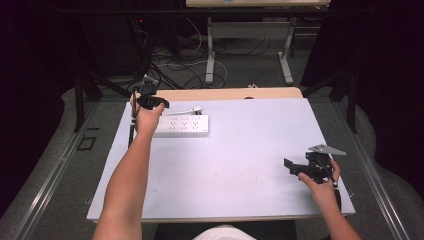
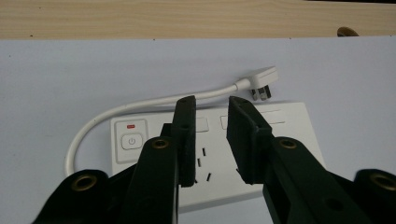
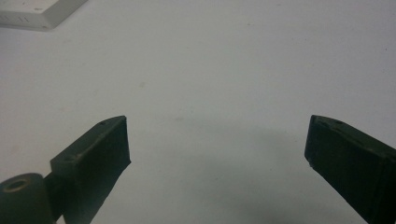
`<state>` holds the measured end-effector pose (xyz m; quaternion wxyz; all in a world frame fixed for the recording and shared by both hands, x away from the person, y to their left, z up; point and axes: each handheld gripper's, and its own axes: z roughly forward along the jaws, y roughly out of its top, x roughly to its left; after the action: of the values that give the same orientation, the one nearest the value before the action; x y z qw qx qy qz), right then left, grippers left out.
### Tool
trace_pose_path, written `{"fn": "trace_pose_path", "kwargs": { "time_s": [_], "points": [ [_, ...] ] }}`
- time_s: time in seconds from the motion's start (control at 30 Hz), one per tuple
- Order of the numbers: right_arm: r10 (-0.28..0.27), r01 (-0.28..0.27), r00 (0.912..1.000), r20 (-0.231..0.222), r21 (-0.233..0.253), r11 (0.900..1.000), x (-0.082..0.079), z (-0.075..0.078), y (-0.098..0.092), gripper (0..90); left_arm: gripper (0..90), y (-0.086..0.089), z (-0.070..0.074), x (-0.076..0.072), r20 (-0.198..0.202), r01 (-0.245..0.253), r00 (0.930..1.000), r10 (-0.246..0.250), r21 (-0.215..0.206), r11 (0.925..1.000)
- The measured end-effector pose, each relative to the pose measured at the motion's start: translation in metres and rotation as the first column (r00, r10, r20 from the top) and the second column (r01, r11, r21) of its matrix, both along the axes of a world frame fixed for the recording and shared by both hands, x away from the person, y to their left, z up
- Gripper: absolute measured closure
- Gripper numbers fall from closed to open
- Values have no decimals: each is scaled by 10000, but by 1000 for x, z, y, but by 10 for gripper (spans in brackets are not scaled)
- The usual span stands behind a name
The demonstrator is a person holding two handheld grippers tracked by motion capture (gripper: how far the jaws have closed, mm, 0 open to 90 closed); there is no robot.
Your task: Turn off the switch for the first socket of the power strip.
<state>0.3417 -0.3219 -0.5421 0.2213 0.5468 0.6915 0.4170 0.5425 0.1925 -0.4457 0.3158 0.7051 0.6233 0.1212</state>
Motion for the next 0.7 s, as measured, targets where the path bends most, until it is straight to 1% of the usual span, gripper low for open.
{"fn": "trace_pose_path", "kwargs": {
  "time_s": [0.1,0.13,0.23,0.27,0.37,0.47,0.5,0.53,0.6,0.63,0.7],
  "points": [
    [-56,57,10000,-50,50,10000,0,0,1,64,765,-1,-3,2,-79,-5,10000,6,82,10000],
    [-95,96,9999,-105,72,9999,0,0,1,64,775,-2,-4,3,-28,-36,10000,37,115,9999],
    [-47,48,10000,-44,38,10000,0,0,0,64,786,-5,-8,5,-83,-147,9999,149,228,9996],
    [-90,91,9999,-60,67,9999,-1,0,1,64,790,-5,-9,6,-106,-69,9999,72,274,9996],
    [-127,128,9999,-84,115,9999,0,0,0,64,826,-9,-14,9,-199,-62,9998,68,305,9995],
    [-133,134,9999,-94,110,9999,0,0,0,64,838,-13,-22,11,-382,71,9993,-53,472,9989],
    [-143,144,9999,-95,118,9998,-1,0,0,64,842,-14,-24,12,-520,108,9986,-82,512,9986],
    [-178,179,9998,-86,126,9998,-1,0,0,64,851,-15,-27,12,-492,67,9988,-43,492,9988],
    [-209,209,9998,-68,90,9997,-1,0,0,64,861,-17,-30,13,-621,84,9981,-51,533,9985],
    [-121,122,9999,-68,94,9999,-1,0,0,64,864,-17,-33,13,-537,75,9985,-43,593,9982],
    [-151,152,9999,-83,108,9998,0,0,0,64,873,-18,-36,15,-613,112,9981,-73,649,9978]
  ]
}}
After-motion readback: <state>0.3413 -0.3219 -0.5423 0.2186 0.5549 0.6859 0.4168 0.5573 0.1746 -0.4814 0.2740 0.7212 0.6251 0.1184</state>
